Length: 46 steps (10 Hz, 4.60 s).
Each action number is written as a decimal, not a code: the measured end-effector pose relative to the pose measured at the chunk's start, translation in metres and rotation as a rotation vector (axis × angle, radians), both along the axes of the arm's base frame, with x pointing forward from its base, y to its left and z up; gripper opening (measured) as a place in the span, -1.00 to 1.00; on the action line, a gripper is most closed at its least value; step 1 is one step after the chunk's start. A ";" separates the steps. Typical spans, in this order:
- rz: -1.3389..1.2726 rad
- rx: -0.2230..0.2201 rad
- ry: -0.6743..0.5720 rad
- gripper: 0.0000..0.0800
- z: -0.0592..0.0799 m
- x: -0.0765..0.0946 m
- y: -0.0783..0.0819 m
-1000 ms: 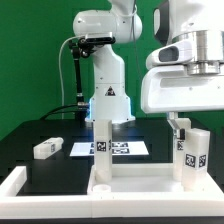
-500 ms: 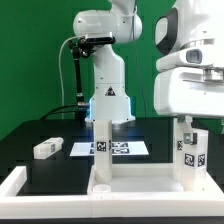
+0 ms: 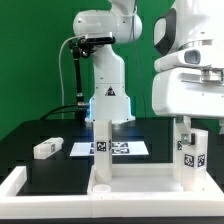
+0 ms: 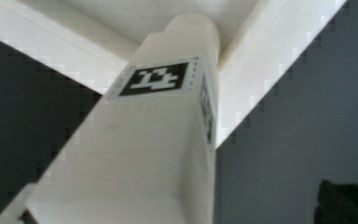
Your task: Assemble desk
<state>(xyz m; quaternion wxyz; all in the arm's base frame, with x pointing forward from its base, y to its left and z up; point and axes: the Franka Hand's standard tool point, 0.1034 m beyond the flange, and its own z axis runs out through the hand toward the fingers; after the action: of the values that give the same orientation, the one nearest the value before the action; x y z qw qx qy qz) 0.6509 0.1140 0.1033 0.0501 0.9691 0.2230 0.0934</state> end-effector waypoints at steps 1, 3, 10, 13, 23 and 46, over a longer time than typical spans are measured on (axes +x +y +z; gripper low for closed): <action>-0.015 -0.012 0.108 0.62 0.004 -0.006 -0.004; -0.031 -0.030 0.228 0.62 0.010 -0.001 -0.006; -0.123 -0.024 0.228 -0.29 0.018 0.007 -0.011; -0.301 -0.007 0.213 -0.28 0.018 0.007 -0.011; -1.367 0.177 0.226 -0.27 0.018 0.016 -0.035; -1.919 0.471 -0.016 0.61 0.017 -0.001 -0.021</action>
Offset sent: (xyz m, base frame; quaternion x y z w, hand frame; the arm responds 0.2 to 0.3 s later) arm 0.0181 -0.0043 0.0225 0.0596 -0.0888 -0.0060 0.9942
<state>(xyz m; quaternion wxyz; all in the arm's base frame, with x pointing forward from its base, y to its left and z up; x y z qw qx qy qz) 0.6500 0.0930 0.1198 -0.0880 0.7233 -0.6821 0.0616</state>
